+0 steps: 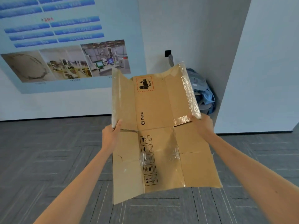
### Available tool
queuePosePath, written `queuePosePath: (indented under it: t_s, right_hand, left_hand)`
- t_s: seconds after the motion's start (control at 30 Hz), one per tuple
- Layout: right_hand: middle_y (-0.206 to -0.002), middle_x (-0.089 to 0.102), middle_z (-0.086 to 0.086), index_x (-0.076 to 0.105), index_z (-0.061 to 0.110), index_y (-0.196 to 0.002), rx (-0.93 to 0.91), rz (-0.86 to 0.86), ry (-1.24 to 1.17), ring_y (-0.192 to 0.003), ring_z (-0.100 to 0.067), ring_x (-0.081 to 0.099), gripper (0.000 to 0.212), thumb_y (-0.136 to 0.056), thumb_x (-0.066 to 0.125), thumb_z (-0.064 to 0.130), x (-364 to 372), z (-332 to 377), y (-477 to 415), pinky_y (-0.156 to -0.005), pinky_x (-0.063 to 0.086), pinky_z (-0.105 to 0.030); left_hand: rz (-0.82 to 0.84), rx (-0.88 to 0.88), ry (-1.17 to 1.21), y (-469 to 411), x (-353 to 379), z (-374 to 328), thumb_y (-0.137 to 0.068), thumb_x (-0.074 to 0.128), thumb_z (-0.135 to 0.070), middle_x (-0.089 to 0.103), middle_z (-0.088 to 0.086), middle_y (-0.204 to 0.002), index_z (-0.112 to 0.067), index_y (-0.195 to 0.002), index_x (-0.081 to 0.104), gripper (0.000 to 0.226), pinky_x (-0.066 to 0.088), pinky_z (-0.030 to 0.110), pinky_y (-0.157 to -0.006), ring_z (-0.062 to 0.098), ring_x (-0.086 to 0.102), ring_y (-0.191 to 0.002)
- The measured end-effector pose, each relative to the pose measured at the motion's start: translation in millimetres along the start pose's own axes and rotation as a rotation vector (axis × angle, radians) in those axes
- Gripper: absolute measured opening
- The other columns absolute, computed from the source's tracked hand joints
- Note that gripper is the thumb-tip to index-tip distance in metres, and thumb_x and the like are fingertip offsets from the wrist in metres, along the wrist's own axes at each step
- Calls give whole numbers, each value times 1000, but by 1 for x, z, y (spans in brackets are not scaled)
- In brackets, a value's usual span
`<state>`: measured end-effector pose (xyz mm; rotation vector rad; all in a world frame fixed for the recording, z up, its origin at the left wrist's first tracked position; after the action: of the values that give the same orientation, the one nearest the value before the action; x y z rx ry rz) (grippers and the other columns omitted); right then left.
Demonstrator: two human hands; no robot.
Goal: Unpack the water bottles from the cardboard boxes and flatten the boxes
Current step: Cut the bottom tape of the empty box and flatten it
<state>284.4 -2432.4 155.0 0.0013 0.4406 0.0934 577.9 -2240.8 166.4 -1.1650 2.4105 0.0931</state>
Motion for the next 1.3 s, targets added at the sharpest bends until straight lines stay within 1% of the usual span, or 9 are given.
queuePosePath:
  t_s: [0.1, 0.3, 0.43, 0.57, 0.67, 0.87, 1.07, 1.2, 1.3]
  right_hand:
    - [-76, 64, -3, 62, 15, -92, 28, 12, 49, -61, -19, 56, 34, -90, 60, 49, 39, -11, -60, -57, 43, -30]
    - [-93, 64, -10, 55, 10, -110, 128, 107, 180, -73, -23, 59, 34, -93, 56, 40, 136, -66, -188, -61, 46, -34]
    - [-84, 56, -5, 49, 7, -106, 200, 135, 264, -65, -17, 52, 25, -97, 55, 30, 197, -127, -246, -52, 38, -30]
    - [-81, 56, -5, 47, 9, -98, 228, 183, 334, -63, -18, 51, 16, -96, 54, 23, 263, -222, -309, -52, 38, -30]
    - [-83, 56, -5, 45, 10, -103, 241, 181, 331, -66, -19, 52, 11, -95, 51, 15, 324, -320, -346, -53, 39, -31]
    - [-88, 53, -7, 31, 14, -100, 184, 120, 278, -75, -28, 54, 20, -93, 46, 3, 431, -511, -406, -59, 44, -40]
    - [-84, 52, -5, 36, 10, -105, 159, 67, 265, -71, -24, 50, 17, -94, 46, 2, 507, -667, -469, -59, 41, -37]
    - [-92, 56, -11, 38, 15, -108, 186, 66, 277, -76, -28, 53, 20, -94, 48, 4, 540, -749, -491, -60, 42, -35]
    - [-94, 56, -12, 38, 15, -108, 184, 37, 263, -76, -26, 51, 21, -95, 48, 2, 551, -787, -489, -57, 37, -34]
  left_hand:
    - [18, -52, -12, -64, 37, 24, -95, 59, -45, 30, -4, -51, -16, -59, 31, 54, 20, 22, -42, 9, 23, -45]
    - [63, -153, -18, -196, 128, 102, -95, 59, -43, 27, -3, -51, -19, -56, 25, 56, 18, 29, -48, 11, 22, -49]
    - [99, -222, -67, -255, 194, 173, -96, 59, -39, 28, -4, -50, -19, -54, 26, 57, 20, 29, -49, 12, 24, -49]
    - [104, -276, -159, -299, 271, 279, -96, 56, -44, 28, -6, -46, -17, -52, 25, 60, 20, 31, -49, 13, 27, -48]
    - [92, -301, -276, -317, 341, 382, -96, 51, -51, 33, -2, -51, -15, -54, 28, 60, 22, 32, -50, 15, 32, -50]
    - [93, -304, -227, -351, 475, 572, -95, 56, -49, 33, -1, -51, -15, -53, 28, 61, 22, 33, -51, 16, 32, -51]
    - [134, -291, -141, -375, 583, 732, -94, 61, -38, 36, 1, -51, -13, -54, 39, 53, 24, 26, -49, 14, 33, -51]
    - [165, -350, -117, -372, 629, 811, -93, 62, -41, 42, 2, -55, -7, -62, 51, 47, 26, 28, -50, 15, 38, -54]
    - [177, -352, -97, -371, 652, 841, -92, 65, -37, 46, 0, -55, -9, -59, 52, 46, 29, 27, -50, 13, 43, -54]
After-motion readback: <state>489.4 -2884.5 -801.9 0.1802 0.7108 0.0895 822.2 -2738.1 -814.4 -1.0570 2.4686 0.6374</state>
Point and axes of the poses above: each hand's wrist, its own y-axis away from the middle knuckle, its own x-axis out of the palm, z = x × y, the point moved 1 cm from there along -y, towards the middle knuckle
